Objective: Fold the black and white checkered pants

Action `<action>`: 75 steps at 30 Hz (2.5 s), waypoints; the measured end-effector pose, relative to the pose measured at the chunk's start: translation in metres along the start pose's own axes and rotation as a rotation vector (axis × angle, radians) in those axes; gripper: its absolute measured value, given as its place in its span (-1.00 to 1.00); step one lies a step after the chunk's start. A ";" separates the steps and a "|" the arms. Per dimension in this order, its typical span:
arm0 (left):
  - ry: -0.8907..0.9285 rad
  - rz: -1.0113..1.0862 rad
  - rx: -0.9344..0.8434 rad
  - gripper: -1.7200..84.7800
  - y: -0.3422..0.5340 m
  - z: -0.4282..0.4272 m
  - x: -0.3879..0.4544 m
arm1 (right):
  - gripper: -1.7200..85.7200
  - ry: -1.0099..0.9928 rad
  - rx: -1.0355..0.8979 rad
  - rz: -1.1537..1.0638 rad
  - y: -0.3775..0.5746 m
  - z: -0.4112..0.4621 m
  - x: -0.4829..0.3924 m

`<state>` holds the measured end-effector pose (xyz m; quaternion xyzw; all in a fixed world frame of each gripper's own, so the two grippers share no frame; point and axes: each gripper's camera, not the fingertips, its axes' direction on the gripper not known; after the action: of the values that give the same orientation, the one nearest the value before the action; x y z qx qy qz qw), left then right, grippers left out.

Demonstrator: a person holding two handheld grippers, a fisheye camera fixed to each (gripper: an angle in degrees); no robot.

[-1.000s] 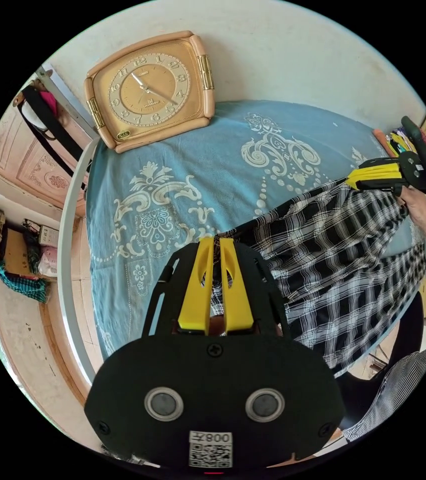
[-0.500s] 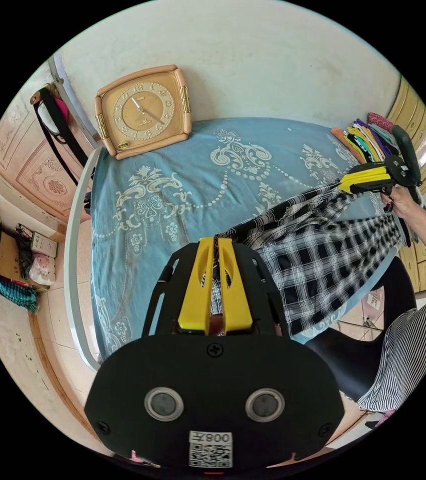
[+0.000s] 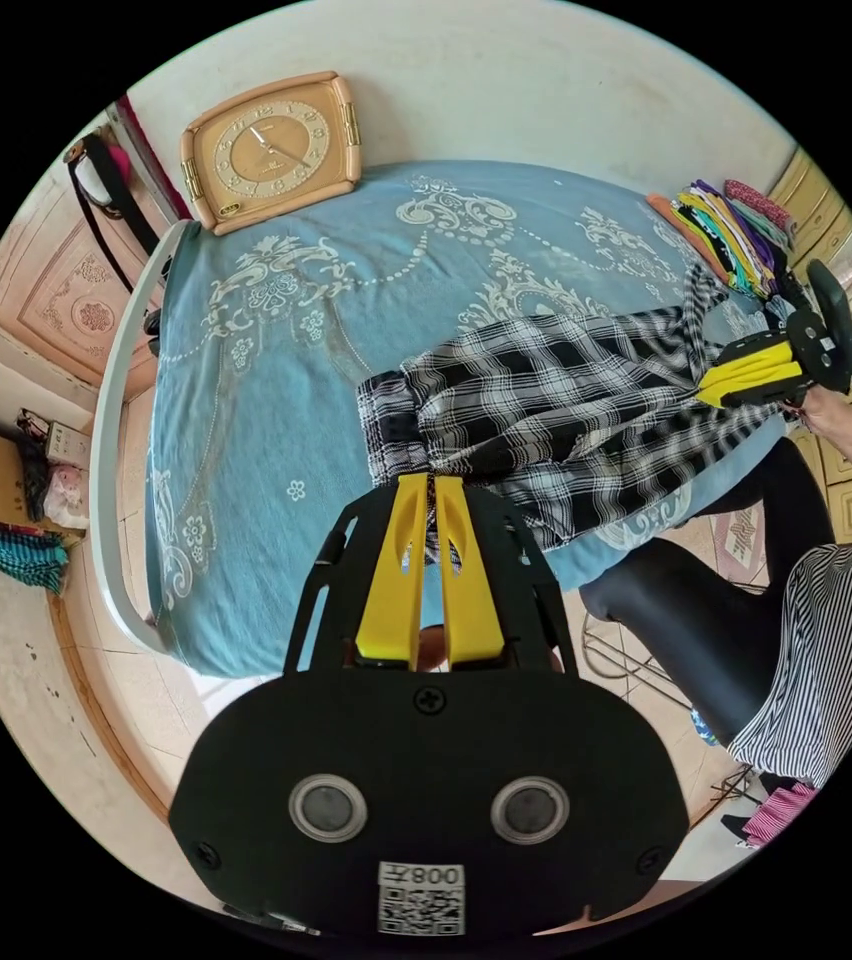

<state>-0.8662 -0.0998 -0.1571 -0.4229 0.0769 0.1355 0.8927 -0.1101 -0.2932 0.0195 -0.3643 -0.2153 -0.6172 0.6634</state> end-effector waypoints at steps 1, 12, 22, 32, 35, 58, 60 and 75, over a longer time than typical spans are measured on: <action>0.000 0.001 -0.003 -0.93 0.003 0.002 0.000 | -0.95 -0.005 -0.014 -0.007 0.001 0.006 -0.007; -0.008 0.022 -0.044 -0.93 0.052 0.029 -0.001 | -0.95 -0.042 -0.080 -0.039 0.002 0.051 -0.057; 0.000 0.013 -0.068 -0.93 0.085 0.058 -0.004 | -0.95 -0.059 -0.144 -0.048 -0.005 0.097 -0.087; 0.027 -0.049 -0.058 -0.93 0.118 0.087 -0.011 | -0.95 -0.035 -0.171 -0.045 -0.010 0.132 -0.108; 0.050 -0.091 -0.040 -0.93 0.129 0.094 -0.016 | -0.95 -0.032 -0.158 -0.038 -0.009 0.138 -0.113; 0.214 -0.248 0.221 -0.96 0.183 0.123 0.002 | -0.94 0.073 -0.081 -0.008 0.010 0.182 -0.139; 0.205 -0.262 0.177 -0.96 0.179 0.141 0.007 | -0.94 0.070 -0.079 -0.002 0.012 0.186 -0.137; 0.197 -0.399 0.119 -0.96 0.195 0.194 0.021 | -0.91 -0.181 0.025 0.154 0.054 0.186 -0.080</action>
<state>-0.9017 0.1731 -0.1834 -0.3876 0.0865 -0.0904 0.9133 -0.0389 -0.1025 0.0680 -0.4257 -0.2531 -0.5263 0.6912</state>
